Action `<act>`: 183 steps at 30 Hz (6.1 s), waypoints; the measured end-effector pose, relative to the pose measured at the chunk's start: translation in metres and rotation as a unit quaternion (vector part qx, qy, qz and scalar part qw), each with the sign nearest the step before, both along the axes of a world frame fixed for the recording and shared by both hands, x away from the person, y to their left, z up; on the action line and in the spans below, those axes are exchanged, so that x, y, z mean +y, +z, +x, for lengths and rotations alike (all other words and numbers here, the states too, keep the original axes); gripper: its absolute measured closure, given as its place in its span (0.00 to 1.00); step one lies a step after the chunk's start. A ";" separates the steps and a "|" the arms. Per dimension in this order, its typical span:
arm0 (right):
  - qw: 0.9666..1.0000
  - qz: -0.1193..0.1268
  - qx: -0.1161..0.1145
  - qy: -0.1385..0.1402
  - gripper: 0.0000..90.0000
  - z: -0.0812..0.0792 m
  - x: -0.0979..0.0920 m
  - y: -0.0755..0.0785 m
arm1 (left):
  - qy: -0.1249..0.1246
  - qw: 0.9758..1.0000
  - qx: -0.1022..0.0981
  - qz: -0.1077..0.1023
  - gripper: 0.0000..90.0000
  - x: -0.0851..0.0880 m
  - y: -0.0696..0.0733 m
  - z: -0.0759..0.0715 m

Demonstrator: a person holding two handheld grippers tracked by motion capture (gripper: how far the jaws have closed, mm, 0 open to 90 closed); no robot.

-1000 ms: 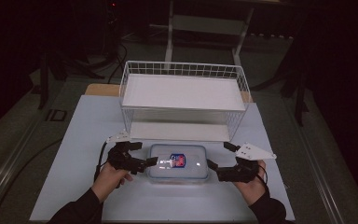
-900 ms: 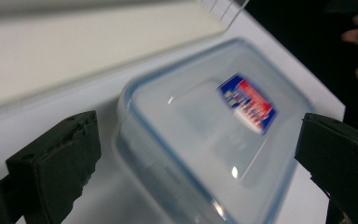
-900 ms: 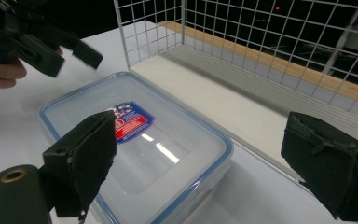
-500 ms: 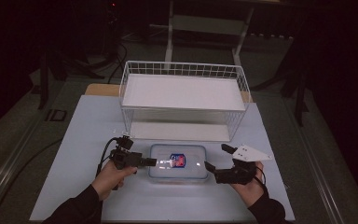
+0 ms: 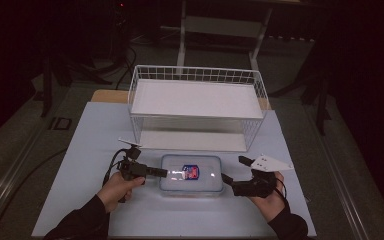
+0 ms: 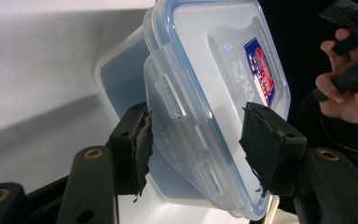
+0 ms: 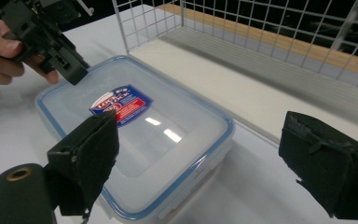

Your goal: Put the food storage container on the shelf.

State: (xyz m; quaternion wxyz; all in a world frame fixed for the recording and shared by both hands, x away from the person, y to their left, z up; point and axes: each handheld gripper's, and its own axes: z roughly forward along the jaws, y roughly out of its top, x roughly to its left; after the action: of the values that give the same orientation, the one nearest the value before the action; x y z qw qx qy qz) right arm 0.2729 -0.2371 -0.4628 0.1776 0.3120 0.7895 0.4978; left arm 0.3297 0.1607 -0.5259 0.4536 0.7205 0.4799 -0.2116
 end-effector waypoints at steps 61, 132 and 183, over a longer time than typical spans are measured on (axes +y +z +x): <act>0.972 0.088 0.217 0.008 0.52 0.019 -0.003 -0.004 | 0.006 0.987 -0.153 0.037 0.62 -0.013 0.054 -0.047; 0.981 0.138 0.131 -0.037 0.52 0.138 0.012 0.151 | 0.062 0.968 -0.244 0.016 0.59 -0.002 0.213 0.090; 0.991 0.095 0.070 -0.058 0.29 0.109 0.016 0.156 | 0.110 0.925 -0.362 0.048 0.21 -0.012 0.189 0.031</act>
State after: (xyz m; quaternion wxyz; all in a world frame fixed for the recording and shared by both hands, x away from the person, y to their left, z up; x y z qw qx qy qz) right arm 0.3821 -0.2211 -0.3065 0.1199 0.4063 0.7297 0.5368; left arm 0.3607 0.1488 -0.3373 0.5816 0.7116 0.3692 0.1381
